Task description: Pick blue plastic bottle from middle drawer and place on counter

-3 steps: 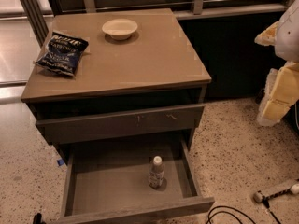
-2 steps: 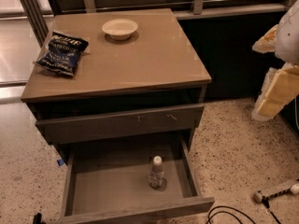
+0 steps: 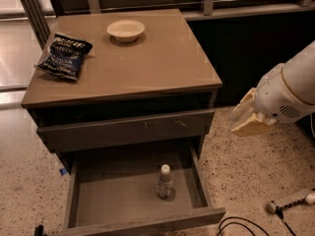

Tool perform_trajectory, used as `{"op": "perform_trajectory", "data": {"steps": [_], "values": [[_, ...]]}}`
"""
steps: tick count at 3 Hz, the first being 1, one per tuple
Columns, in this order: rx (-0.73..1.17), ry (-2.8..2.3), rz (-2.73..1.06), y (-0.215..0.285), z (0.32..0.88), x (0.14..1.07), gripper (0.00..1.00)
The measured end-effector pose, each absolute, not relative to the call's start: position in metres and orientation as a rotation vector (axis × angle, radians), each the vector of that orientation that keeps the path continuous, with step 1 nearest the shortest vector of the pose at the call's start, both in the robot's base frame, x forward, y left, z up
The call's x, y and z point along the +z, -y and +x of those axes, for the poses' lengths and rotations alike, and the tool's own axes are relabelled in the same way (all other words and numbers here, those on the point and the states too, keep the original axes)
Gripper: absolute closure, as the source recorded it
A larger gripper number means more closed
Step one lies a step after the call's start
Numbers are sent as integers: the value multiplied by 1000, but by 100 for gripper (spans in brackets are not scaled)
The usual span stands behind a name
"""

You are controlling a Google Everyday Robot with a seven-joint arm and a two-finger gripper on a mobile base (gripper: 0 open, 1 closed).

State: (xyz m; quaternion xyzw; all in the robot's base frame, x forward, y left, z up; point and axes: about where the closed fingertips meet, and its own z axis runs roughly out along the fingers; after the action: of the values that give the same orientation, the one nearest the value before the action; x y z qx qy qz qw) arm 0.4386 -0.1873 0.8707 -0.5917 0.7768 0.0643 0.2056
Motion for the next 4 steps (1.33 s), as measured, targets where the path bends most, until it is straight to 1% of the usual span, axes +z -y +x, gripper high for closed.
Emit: {"op": "perform_trajectory", "data": {"steps": [1,2,3,4], "values": [[333,-2107,-1571,167,450,801,87],[300,-2084,-1525,166,466,799,100],[300,-2084,-1525,166,466,799,100],[305,-2065,-1534,163,466,761,100]]}}
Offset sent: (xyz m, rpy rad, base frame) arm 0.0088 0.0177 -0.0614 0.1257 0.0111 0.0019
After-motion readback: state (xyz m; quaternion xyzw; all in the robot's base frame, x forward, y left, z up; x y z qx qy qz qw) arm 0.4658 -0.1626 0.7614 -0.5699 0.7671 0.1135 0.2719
